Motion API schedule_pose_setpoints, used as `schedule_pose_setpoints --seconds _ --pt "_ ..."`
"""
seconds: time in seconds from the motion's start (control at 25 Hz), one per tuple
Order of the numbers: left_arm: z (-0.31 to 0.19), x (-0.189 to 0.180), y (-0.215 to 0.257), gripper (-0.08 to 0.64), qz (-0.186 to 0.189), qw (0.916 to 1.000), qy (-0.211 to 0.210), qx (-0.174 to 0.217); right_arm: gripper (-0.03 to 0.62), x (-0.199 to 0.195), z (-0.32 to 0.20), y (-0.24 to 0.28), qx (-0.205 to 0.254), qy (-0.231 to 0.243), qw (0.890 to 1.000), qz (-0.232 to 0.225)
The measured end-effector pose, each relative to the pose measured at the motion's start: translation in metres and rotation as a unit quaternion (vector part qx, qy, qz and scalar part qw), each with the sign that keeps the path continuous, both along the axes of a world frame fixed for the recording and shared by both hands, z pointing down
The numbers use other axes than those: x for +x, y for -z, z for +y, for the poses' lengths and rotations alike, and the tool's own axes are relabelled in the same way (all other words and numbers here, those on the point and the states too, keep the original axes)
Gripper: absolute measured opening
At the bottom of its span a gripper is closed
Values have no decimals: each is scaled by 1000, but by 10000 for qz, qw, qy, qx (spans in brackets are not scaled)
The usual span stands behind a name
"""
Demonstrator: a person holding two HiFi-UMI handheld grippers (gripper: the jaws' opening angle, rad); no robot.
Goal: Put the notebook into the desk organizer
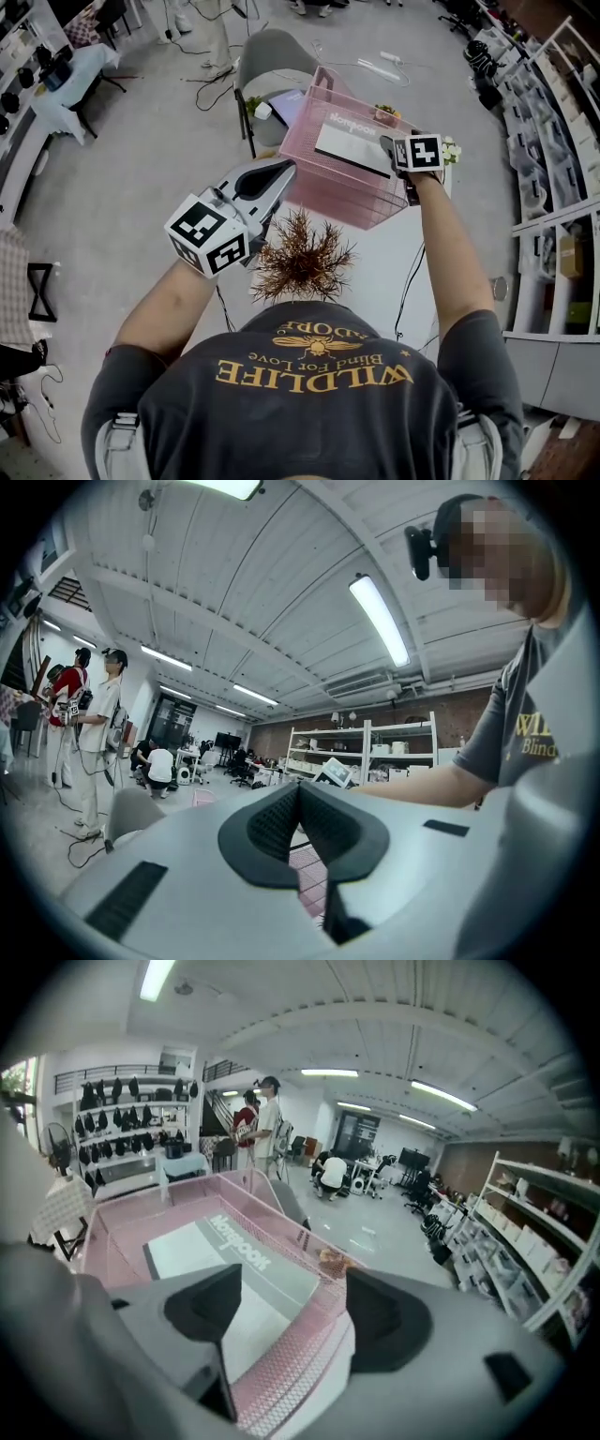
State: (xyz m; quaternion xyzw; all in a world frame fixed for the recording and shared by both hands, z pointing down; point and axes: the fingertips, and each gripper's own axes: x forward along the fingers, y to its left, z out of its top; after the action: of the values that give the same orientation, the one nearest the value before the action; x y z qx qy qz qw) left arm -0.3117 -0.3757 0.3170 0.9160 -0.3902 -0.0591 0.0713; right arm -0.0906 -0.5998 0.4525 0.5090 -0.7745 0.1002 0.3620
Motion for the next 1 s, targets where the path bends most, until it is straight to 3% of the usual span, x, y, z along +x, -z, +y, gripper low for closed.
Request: schedule_pose_setpoints --seconds 0.16,0.48,0.68,0.88,1.0 --pt "4 19 4 0 -23 10000 -12 70 333 12 28 38 456 260 9942 -943" --pt "16 92 17 2 14 9998 59 186 331 94 85 120 1327 620 9614 -2331" --pt "28 136 25 0 -11 9996 119 239 314 136 130 152 1613 968 9419 -2784" --pt "41 181 30 0 -58 9995 46 318 274 173 178 160 1663 1254 9323 -2959" --pt "47 201 30 0 -36 9995 -25 321 212 192 204 159 1676 1333 9278 -3055"
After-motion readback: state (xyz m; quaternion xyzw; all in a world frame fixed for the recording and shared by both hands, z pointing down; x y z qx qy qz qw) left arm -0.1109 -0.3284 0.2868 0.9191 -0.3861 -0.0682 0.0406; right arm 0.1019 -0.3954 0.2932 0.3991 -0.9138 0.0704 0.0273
